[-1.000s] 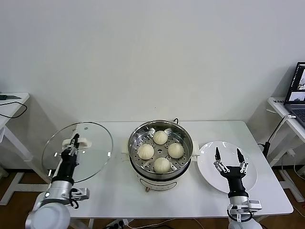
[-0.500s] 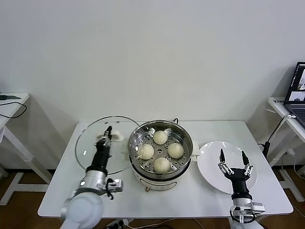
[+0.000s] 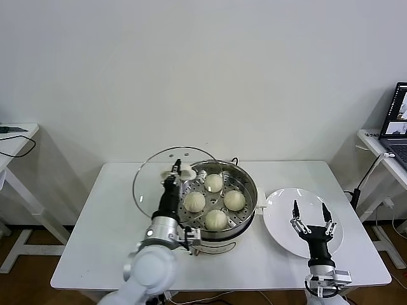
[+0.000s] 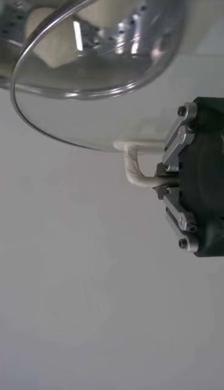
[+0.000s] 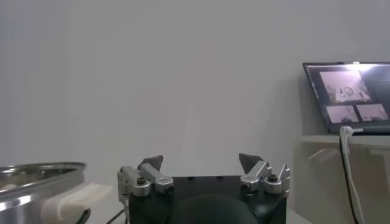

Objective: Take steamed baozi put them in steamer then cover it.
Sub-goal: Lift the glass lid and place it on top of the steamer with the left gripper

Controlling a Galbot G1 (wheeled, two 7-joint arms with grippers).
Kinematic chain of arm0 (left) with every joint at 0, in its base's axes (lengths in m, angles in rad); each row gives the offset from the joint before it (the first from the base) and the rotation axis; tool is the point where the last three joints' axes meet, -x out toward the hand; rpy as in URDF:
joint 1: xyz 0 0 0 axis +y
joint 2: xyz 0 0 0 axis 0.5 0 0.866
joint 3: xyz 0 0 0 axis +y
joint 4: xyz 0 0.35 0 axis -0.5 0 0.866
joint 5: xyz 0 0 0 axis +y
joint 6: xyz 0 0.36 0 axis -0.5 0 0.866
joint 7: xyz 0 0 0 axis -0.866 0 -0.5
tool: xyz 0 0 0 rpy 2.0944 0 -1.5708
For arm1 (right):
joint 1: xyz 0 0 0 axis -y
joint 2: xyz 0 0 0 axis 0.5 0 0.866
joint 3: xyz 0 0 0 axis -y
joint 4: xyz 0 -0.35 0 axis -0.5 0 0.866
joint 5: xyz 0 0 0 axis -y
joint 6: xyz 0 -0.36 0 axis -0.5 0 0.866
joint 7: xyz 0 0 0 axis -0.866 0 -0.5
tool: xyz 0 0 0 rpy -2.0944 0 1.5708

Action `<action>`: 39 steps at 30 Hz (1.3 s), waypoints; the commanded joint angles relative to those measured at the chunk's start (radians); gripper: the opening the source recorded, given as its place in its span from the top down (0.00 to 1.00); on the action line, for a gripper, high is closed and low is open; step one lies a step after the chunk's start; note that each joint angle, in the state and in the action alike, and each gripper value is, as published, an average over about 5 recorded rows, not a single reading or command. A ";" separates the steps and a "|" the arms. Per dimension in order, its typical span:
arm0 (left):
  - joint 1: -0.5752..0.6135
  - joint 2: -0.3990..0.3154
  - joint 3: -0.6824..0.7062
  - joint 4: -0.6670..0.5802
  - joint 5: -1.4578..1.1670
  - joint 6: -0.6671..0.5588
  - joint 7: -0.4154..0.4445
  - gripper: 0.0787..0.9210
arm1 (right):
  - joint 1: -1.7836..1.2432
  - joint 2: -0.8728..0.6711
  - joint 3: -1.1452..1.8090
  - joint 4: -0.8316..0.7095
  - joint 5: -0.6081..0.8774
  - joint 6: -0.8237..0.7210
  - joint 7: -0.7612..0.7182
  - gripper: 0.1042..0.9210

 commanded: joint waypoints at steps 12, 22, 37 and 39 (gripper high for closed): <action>-0.086 -0.105 0.167 0.119 0.108 0.067 0.038 0.87 | 0.005 0.028 -0.010 -0.023 -0.034 0.010 0.000 0.12; -0.097 -0.165 0.182 0.169 0.133 0.070 0.049 0.87 | 0.005 0.037 -0.011 -0.035 -0.050 0.016 0.001 0.12; -0.102 -0.243 0.166 0.247 0.154 0.067 0.039 0.87 | 0.017 0.042 -0.014 -0.063 -0.065 0.024 0.002 0.12; -0.099 -0.250 0.165 0.252 0.157 0.066 0.037 0.87 | 0.018 0.040 -0.013 -0.065 -0.065 0.024 0.002 0.12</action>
